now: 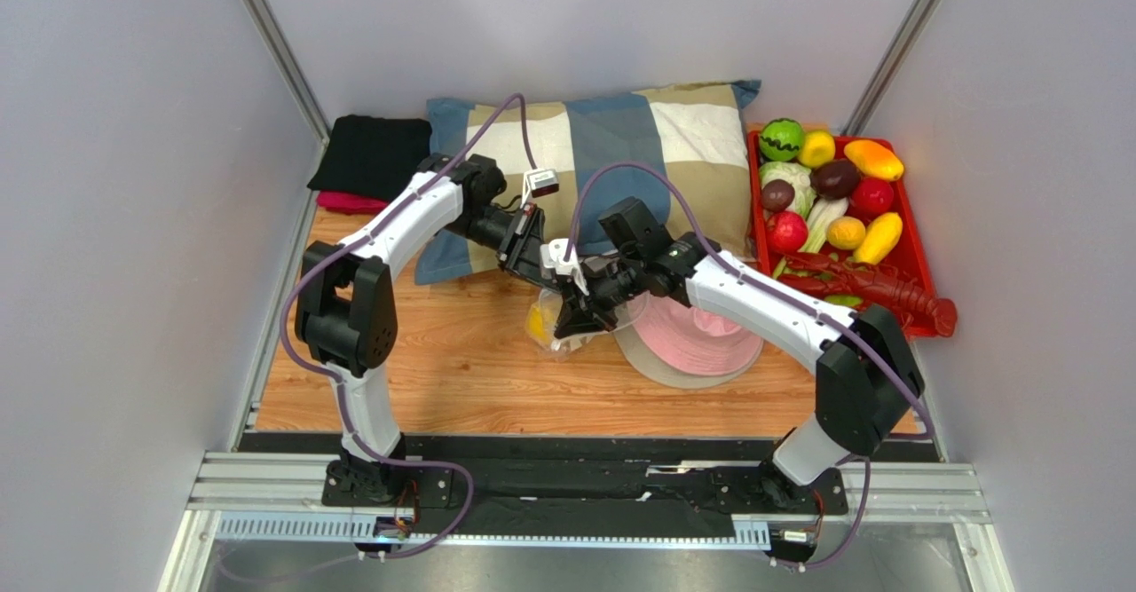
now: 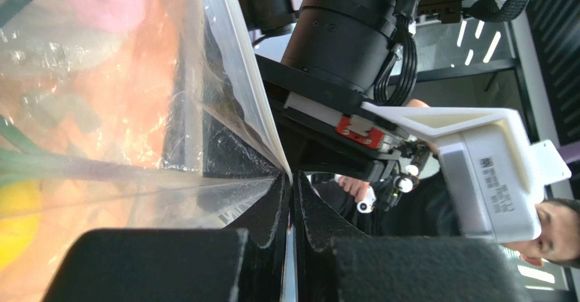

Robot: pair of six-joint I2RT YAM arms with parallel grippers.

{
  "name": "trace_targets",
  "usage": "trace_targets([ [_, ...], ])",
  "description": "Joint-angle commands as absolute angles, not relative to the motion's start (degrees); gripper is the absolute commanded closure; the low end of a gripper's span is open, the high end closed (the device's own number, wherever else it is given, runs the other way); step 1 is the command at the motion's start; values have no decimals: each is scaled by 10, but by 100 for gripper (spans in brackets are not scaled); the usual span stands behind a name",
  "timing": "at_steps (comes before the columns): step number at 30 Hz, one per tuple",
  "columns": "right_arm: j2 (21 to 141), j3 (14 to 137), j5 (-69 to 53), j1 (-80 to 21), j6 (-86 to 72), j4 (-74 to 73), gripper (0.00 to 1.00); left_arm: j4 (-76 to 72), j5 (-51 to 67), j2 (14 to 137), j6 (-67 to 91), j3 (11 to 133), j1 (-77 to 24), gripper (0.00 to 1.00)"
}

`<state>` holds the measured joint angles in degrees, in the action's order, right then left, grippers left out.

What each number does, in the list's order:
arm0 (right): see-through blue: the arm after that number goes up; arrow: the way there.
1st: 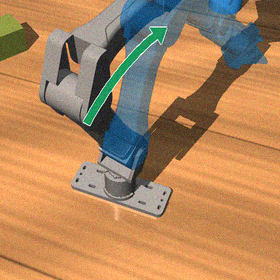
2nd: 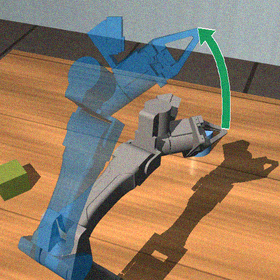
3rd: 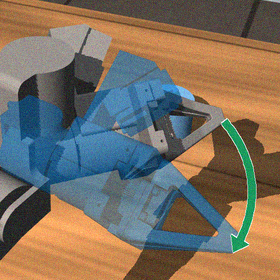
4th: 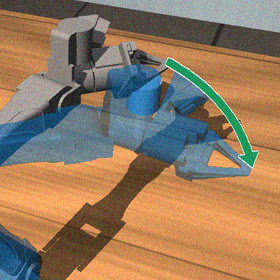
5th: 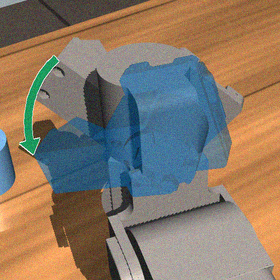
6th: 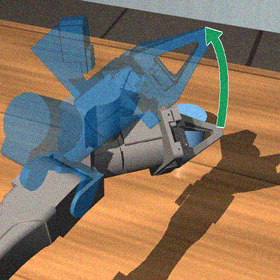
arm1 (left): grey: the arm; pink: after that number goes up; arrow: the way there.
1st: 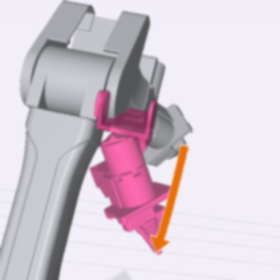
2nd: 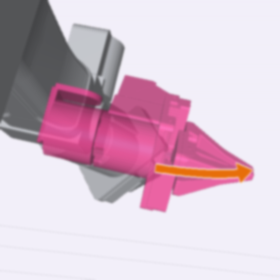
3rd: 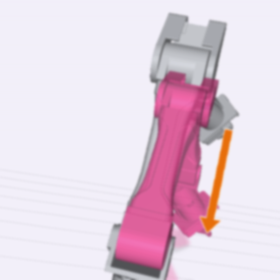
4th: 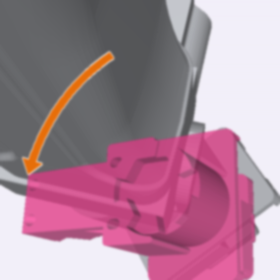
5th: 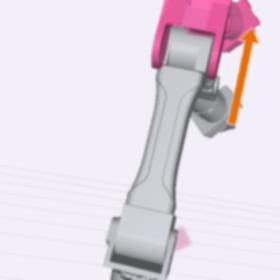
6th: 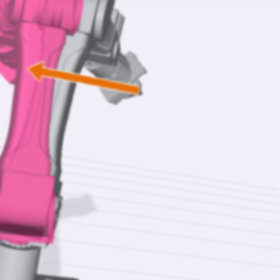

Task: Place the food in the zip-top bag and seal the zipper
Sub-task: Place the fake vegetable in the zipper food storage bag.

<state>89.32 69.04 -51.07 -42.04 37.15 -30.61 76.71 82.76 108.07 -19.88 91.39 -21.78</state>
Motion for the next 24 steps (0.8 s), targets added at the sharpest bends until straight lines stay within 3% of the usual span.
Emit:
trace_targets([
  [1,945,738,-452,-417,315,-317,100,924,868,1044,-204,912,-221,92],
  [13,829,692,-390,-378,86,-193,100,871,830,999,-144,899,-214,92],
  [20,864,693,-353,-374,68,-236,100,546,647,860,163,823,-214,95],
  [24,902,718,-347,-374,37,-253,100,498,596,814,228,766,-214,96],
])
